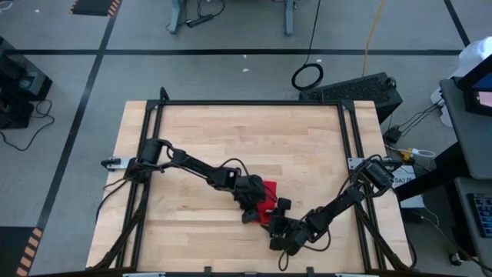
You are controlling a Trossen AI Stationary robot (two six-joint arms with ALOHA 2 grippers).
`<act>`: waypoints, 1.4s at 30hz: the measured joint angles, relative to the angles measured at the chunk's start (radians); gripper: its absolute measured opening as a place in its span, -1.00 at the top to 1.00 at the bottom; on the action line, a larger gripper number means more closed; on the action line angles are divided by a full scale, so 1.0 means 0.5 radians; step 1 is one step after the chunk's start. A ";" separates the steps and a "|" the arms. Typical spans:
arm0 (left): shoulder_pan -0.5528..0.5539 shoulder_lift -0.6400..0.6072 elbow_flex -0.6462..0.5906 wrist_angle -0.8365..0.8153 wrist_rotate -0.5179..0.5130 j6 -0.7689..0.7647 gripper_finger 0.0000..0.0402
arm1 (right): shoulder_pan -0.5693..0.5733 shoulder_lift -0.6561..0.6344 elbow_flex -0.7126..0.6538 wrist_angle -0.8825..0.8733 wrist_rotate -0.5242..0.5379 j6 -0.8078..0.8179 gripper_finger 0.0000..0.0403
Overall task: Roll napkin
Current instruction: Roll the red napkin
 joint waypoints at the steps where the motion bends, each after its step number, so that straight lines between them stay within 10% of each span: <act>1: 0.001 -0.030 -0.004 -0.053 -0.021 0.023 0.31 | -0.002 0.000 -0.001 0.000 -0.007 0.004 0.02; 16: -0.297 -0.560 0.000 -0.613 -0.956 0.896 0.02 | -0.001 0.000 -0.005 0.005 -0.027 0.094 0.02; 29: -0.899 -0.164 -0.036 -0.372 -2.392 1.385 0.02 | 0.001 0.000 -0.005 0.011 -0.026 0.147 0.02; 42: -0.802 -0.044 -0.035 -0.308 -2.395 1.330 0.02 | 0.001 -0.001 -0.005 0.011 -0.037 0.148 0.03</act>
